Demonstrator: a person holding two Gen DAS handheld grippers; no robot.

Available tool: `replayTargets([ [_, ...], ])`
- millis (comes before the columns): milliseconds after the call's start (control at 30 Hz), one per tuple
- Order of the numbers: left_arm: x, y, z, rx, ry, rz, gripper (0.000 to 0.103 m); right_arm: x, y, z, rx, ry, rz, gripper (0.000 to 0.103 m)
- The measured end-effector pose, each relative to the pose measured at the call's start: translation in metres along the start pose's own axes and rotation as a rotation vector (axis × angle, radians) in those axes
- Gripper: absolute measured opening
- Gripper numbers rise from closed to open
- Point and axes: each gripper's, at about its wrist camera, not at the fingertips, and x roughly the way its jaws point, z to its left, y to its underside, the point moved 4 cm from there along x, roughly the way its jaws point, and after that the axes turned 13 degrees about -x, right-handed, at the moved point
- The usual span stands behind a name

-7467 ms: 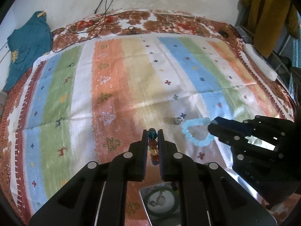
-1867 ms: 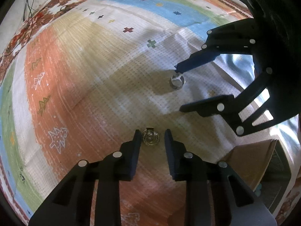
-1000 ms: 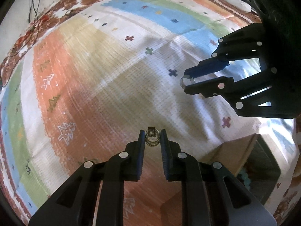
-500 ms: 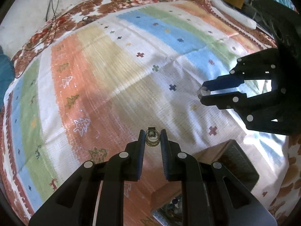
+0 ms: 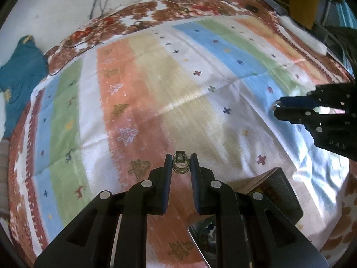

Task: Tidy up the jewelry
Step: 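Lift both rings and carry them back over the silver tin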

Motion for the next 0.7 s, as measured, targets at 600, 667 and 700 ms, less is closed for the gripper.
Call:
replayTargets([
  [600, -0.049, 0.022, -0.016, -0.052, -0.001, -0.051, 0.016, -0.039, 0.008, 0.035, 0.031, 0.017, -0.048, 0.020],
  [667, -0.054, 0.026, -0.018, -0.064, -0.001, -0.057, 0.016, -0.043, 0.010, 0.038, 0.030, 0.017, -0.054, 0.020],
  [700, -0.057, 0.027, -0.018, -0.076, 0.005, -0.058, 0.016, -0.046, 0.010, 0.040, 0.034, 0.014, -0.060, 0.020],
])
